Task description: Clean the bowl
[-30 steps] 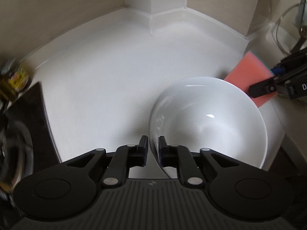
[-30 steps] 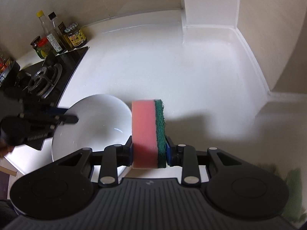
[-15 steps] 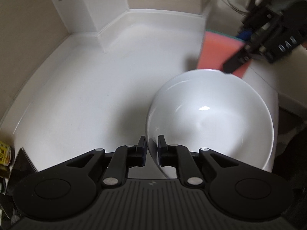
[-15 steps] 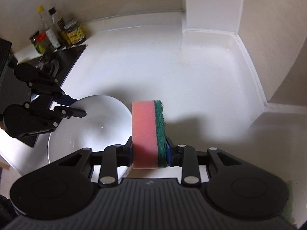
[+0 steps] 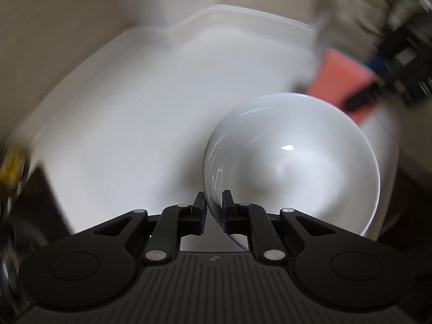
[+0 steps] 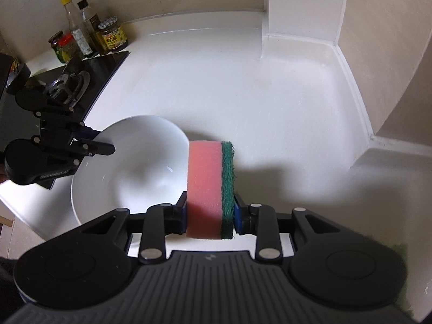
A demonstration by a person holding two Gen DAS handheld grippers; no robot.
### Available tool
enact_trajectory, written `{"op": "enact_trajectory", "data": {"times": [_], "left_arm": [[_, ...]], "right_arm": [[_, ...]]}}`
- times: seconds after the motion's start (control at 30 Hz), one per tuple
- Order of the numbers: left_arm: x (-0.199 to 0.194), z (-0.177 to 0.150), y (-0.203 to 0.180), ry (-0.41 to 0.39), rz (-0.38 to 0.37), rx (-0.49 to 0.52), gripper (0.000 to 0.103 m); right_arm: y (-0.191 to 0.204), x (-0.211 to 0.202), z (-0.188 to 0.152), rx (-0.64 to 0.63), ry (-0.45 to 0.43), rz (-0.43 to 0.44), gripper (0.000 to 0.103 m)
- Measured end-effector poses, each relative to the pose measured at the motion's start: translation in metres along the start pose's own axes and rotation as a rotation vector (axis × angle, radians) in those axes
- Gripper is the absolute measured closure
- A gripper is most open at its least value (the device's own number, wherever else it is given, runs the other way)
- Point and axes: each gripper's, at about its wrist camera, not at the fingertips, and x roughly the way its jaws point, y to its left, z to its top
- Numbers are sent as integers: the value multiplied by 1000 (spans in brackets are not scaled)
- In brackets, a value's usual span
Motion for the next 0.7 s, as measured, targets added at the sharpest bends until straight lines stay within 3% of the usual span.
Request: {"op": "enact_trajectory", "data": {"times": [0.1,0.27,0.37,0.43,0.57,0.7], "left_arm": [[1,5,0,-5,-26,81,92],[-14,-1,4,-12,69,-206,89],[-12,-10,5,-15,81,-385,90],[-8,-17,2,-13,72,-419,91],[10,-6,9,-2,66,-278,93],[10,2,12,9,16,-46,93]], "right_arm": [[-5,5,6,33,-24,-9,76],[-9,5,4,82,-40,8,76],[-10,4,0,106,-49,12,76],[-10,3,-4,126,-55,10,76],[-2,0,-8,60,-32,4,76],[-1,-2,-6,-25,13,20,76]]}}
